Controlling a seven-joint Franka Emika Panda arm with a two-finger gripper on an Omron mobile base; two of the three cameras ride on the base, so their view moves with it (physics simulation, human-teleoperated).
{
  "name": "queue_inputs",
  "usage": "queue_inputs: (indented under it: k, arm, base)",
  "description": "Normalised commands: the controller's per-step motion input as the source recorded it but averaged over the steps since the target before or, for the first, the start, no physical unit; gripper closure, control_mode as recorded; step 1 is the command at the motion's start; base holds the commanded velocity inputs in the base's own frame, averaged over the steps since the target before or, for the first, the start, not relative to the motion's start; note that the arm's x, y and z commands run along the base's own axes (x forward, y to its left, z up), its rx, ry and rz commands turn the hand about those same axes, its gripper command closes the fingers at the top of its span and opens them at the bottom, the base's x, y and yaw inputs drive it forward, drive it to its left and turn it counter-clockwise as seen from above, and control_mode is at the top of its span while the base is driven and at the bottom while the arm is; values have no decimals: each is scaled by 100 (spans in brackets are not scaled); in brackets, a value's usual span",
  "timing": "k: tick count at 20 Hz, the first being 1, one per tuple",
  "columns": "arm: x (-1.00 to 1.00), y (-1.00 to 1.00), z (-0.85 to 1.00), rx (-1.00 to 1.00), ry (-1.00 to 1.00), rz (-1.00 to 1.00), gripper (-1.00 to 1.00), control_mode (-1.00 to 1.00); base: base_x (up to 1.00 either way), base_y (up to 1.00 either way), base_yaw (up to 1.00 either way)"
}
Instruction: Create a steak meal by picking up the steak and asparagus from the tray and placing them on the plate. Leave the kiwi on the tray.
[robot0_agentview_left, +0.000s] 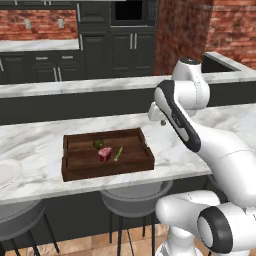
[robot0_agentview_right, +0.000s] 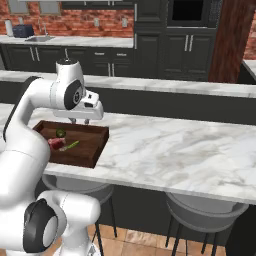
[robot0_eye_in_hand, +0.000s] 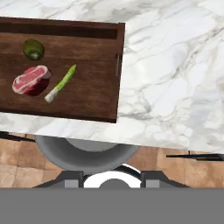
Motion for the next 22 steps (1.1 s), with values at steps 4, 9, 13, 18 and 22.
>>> queue_inputs:
  k: [4, 9, 13, 18, 22]
  arm:
    - [-22, 0, -1, 0, 0, 0, -100, -100]
    - [-53, 0, -6, 0, 0, 0, -100, -100]
    - [-48, 0, -11, 0, 0, 0, -100, -100]
    - [-12, 0, -10, 0, 1, 0, -100, 100]
    - [0, 0, 0, 0, 0, 0, -100, 100]
  base:
    - [0, 0, 0]
    - [0, 0, 0]
    - [0, 0, 0]
    - [-20, 2, 0]
    - [-49, 26, 0]
